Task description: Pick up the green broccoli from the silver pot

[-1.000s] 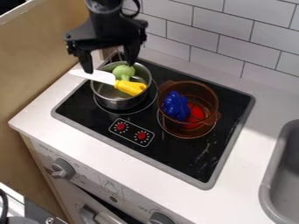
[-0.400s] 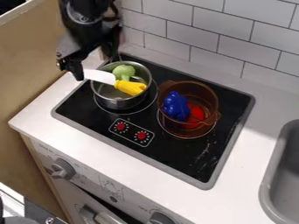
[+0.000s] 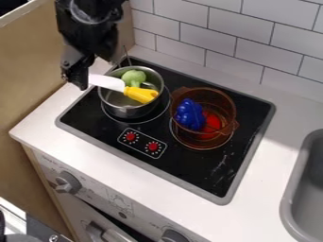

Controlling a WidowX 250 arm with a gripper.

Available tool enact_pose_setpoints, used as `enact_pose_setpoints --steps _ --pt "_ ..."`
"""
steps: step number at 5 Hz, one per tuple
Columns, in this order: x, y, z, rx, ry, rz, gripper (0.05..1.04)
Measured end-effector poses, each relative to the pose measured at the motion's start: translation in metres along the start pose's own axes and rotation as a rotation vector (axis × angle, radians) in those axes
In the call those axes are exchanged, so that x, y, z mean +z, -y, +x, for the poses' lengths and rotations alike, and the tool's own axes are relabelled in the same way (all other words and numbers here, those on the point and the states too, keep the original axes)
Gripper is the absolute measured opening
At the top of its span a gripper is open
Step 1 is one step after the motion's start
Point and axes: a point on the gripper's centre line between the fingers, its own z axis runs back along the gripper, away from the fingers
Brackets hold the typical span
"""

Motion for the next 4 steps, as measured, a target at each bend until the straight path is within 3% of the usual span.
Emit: enact_pose_setpoints --steps 1,4 --pt "-0.001 0.012 0.002 0.122 0.020 0.016 1.000" --pt "-0.013 0.036 -0.011 0.134 0.004 -0.068 1.000"
